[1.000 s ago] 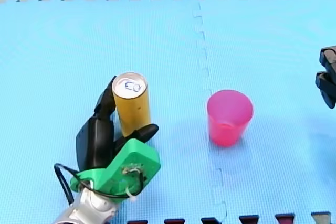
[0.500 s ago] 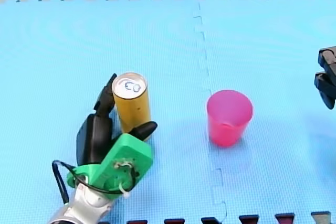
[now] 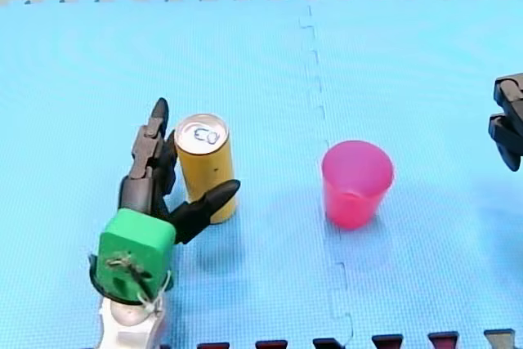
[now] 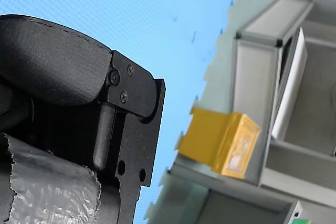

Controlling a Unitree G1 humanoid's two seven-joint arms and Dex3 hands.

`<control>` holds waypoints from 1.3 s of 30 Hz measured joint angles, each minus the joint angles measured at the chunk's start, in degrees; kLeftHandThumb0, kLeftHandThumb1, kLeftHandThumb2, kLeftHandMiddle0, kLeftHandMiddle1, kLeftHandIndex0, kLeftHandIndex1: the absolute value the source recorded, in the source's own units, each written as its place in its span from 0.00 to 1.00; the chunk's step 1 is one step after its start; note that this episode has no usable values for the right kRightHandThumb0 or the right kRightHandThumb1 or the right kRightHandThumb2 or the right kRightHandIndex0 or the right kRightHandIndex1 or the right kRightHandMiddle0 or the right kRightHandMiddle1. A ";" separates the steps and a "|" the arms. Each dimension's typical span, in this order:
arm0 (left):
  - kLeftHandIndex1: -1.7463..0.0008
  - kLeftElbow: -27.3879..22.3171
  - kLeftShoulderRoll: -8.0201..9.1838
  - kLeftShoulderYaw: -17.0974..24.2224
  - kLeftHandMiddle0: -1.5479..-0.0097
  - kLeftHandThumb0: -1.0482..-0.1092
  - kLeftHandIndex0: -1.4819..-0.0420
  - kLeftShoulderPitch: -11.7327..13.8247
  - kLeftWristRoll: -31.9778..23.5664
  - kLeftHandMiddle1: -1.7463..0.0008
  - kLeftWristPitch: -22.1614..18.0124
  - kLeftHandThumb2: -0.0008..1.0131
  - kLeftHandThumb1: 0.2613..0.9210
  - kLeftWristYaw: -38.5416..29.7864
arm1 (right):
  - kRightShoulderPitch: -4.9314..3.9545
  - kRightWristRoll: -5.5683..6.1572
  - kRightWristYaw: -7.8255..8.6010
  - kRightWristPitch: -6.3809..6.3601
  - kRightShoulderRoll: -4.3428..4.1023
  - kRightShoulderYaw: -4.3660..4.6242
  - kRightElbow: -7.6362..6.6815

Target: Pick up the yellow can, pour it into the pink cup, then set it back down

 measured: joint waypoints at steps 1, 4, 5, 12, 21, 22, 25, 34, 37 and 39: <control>1.00 -0.04 0.02 0.53 0.88 0.15 0.95 0.31 -0.32 1.00 -0.26 0.01 0.59 -0.82 | 0.00 -0.09 0.01 0.00 -0.08 0.03 0.01; 1.00 -0.10 0.12 1.59 0.88 0.11 0.95 1.01 -0.75 1.00 -0.93 0.01 0.63 -2.38 | 0.00 -0.23 0.06 0.00 -0.17 0.07 0.03; 1.00 -0.10 0.18 1.86 0.88 0.10 0.95 1.19 -0.76 1.00 -1.15 0.01 0.64 -2.66 | 0.00 -0.26 0.08 0.00 -0.19 0.07 0.04; 1.00 -0.04 0.20 2.76 0.88 0.01 0.95 2.58 0.38 1.00 -2.66 0.02 0.72 -2.67 | -0.01 -0.28 0.44 0.00 -0.25 0.04 0.05; 1.00 -0.04 0.69 1.94 0.88 0.00 0.95 3.62 4.88 1.00 -4.23 0.02 0.78 1.60 | -0.01 -0.22 0.71 0.00 -0.24 -0.08 0.07; 1.00 -0.04 0.79 1.83 0.88 0.00 0.95 3.69 5.16 1.00 -4.32 0.02 0.78 2.04 | -0.01 -0.19 0.77 0.00 -0.24 -0.11 0.07; 1.00 -0.02 1.21 1.30 0.88 0.00 0.95 3.95 6.48 1.00 -4.35 0.02 0.78 3.22 | 0.02 -0.15 0.89 0.00 -0.22 -0.17 0.08; 1.00 -0.03 1.72 0.23 0.88 0.00 0.96 4.53 8.09 1.00 -4.12 0.00 0.75 4.54 | 0.26 0.10 1.05 -0.08 -0.15 -0.42 0.08; 1.00 -0.03 1.70 0.25 0.88 0.00 0.96 4.58 7.90 1.00 -3.92 0.00 0.73 3.94 | 0.34 0.17 1.06 -0.19 -0.14 -0.47 0.09; 1.00 -0.05 1.65 0.30 0.88 0.00 0.96 4.59 7.48 1.00 -3.70 0.00 0.73 3.58 | 0.35 0.19 1.07 -0.25 -0.14 -0.48 0.09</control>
